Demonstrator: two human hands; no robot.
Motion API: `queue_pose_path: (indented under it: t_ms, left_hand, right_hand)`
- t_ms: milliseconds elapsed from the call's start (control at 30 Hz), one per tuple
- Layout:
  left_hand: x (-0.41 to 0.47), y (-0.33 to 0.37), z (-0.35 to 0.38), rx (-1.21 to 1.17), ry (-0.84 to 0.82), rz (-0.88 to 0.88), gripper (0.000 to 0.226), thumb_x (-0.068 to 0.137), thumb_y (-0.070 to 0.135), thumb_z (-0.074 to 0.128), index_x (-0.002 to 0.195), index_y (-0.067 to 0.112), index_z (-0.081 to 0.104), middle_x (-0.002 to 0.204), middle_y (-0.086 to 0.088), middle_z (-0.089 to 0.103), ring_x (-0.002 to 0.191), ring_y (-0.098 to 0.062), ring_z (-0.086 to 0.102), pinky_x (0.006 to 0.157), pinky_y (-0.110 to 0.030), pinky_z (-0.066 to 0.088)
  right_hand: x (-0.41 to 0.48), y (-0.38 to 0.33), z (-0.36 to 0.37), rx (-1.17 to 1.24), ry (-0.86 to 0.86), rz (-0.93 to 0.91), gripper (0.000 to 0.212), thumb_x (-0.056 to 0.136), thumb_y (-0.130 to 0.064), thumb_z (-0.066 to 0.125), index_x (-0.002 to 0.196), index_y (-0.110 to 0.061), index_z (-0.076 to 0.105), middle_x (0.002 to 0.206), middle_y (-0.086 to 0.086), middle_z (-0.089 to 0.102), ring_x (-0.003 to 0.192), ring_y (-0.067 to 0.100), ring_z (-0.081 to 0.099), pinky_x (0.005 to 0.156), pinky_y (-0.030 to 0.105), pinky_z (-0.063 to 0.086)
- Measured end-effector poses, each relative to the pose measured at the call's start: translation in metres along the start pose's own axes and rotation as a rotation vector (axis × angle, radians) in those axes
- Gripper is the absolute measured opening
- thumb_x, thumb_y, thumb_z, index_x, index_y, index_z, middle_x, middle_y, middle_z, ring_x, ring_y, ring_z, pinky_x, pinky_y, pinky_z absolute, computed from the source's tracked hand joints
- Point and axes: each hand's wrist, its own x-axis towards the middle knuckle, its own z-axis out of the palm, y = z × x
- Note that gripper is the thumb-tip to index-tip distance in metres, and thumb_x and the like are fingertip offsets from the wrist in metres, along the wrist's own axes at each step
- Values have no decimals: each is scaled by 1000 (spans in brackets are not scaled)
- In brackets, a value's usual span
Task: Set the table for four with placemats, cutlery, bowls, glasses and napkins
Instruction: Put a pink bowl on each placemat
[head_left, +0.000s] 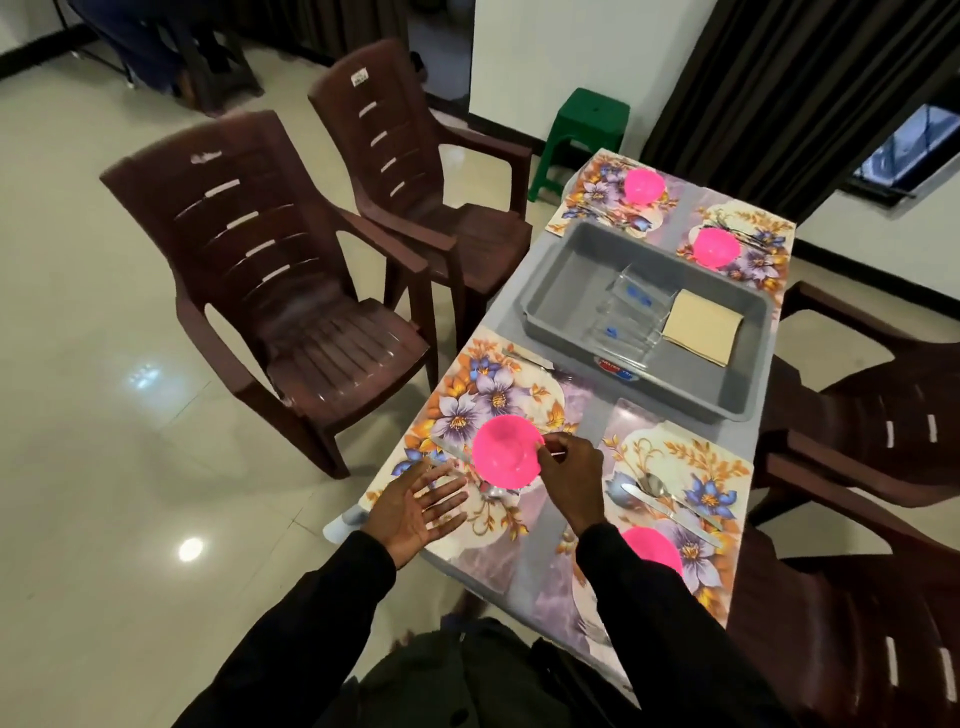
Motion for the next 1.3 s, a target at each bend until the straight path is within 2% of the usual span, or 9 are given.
queue_pose_path:
  t_ms: [100,200,267,367,600,800,1000,1133,1300]
  left_hand:
    - [16,19,7,14,4,15,48,100,41,56,137,9,58,132,-17,66,123,-33,63,108,-52,46]
    - [27,29,11,17,32,4,49,99,39,59,138,10,56,131,-17,67,124,-34,63,111,-53,43]
    - [34,35,13,17,35,0,50,98,39,60,139,9,56,130,-18,67,124,-35,63,113,-54,41]
    - [39,42,16,32,26,-8,51,97,39,60,138,9,57,130,-17,68,124,-34,63,113,-53,40]
    - [59,69,24,50,-13,-69,51,98,38,58,139,7,57,133,-19,65,126,-36,60,115,-53,39]
    - [77,95,38,151,-92,-148,50,99,38,58,137,5,58,133,-19,65,126,-35,61,108,-51,46]
    - [100,124,63,227,-164,-199,48,99,36,60,136,5,59,132,-19,66,126,-35,61,108,-49,47]
    - [114,135,90,320,-217,-209,46,100,37,57,133,6,62,130,-17,67,123,-32,63,103,-45,51]
    - [135,142,131,378,-245,-199,43,101,36,56,132,7,62,130,-17,68,120,-31,64,107,-46,47]
  right_hand:
    - [36,24,11,-30,15,128,12,89,-15,67,85,-10,78,81,0,75,76,14,69,75,27,53]
    - [60,47,22,-107,30,168,19,83,-20,61,64,-18,62,65,-2,64,65,20,60,68,31,47]
    - [73,59,26,-120,36,209,22,83,-19,62,61,-15,64,62,2,65,64,25,64,66,33,50]
    - [82,66,28,-113,44,287,23,86,-13,65,62,-12,65,64,5,65,64,24,61,66,31,47]
    - [88,65,24,-69,77,361,12,86,-8,67,83,-5,78,78,9,75,74,23,69,73,40,59]
    - [71,33,12,-80,225,340,10,88,-3,67,83,-2,76,82,11,75,72,17,63,61,19,43]
    - [67,15,-4,-24,300,341,15,90,-4,66,85,-10,79,86,4,77,80,18,70,75,27,50]
    - [72,12,-14,125,359,377,35,88,-4,66,70,-34,72,77,-1,77,76,23,75,79,52,61]
    - [89,1,-33,246,405,374,28,90,1,64,75,-20,75,76,11,76,70,28,75,73,53,63]
